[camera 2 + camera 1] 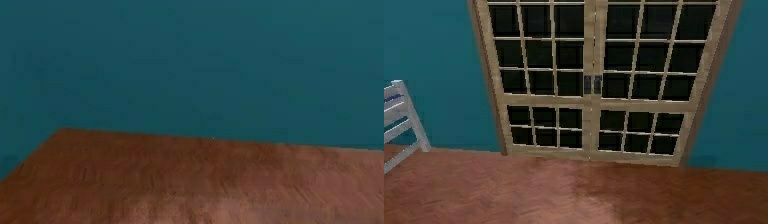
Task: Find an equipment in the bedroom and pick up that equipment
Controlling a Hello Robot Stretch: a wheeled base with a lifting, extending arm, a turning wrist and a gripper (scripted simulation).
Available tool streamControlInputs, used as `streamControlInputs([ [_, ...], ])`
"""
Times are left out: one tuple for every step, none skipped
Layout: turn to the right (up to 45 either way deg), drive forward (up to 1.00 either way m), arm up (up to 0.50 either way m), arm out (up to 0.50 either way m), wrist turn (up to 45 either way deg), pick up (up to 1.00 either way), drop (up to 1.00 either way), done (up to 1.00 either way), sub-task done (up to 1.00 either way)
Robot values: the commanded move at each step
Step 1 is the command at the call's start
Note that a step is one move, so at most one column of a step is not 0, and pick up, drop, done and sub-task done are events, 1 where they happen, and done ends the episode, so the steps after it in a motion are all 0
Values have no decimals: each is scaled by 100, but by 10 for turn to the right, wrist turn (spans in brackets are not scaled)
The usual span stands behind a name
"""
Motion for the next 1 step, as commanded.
streamControlInputs([
  [60, 0, 0, 0, 0, 0, 0, 0, 0],
])
